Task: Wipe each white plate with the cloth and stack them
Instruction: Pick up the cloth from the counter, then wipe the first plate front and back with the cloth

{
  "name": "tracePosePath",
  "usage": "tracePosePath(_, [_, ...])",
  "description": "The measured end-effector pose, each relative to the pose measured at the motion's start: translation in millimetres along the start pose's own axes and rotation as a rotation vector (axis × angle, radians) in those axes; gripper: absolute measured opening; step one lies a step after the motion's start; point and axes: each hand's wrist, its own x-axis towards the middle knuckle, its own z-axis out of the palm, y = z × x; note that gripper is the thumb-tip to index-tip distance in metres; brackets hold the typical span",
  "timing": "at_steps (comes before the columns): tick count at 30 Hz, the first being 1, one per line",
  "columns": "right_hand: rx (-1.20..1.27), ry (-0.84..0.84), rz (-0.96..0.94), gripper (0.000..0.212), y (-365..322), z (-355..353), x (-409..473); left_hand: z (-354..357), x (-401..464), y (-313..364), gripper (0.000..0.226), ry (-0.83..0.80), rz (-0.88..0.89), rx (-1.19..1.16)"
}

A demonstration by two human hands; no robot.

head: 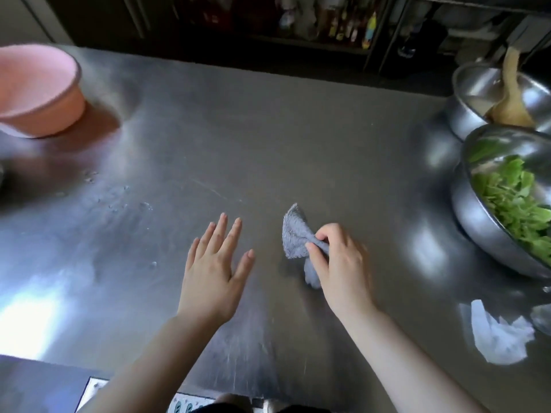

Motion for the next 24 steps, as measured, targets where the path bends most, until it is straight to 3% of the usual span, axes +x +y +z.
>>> tracePosePath(5, [0.243,-0.031,-0.122,0.018,-66,5,21,-53,-17,-26,0.061,0.127,-0.118,0.035])
tracePosePath(12, [0.286,-0.130,-0.299,0.024,-177,35,39,-127,-54,-102,0.067,0.316,-0.293,0.008])
tracePosePath(24, [0.324,-0.086,-0.203,0.035,-340,120,36,-258,-38,-279,0.056,0.401,-0.312,0.037])
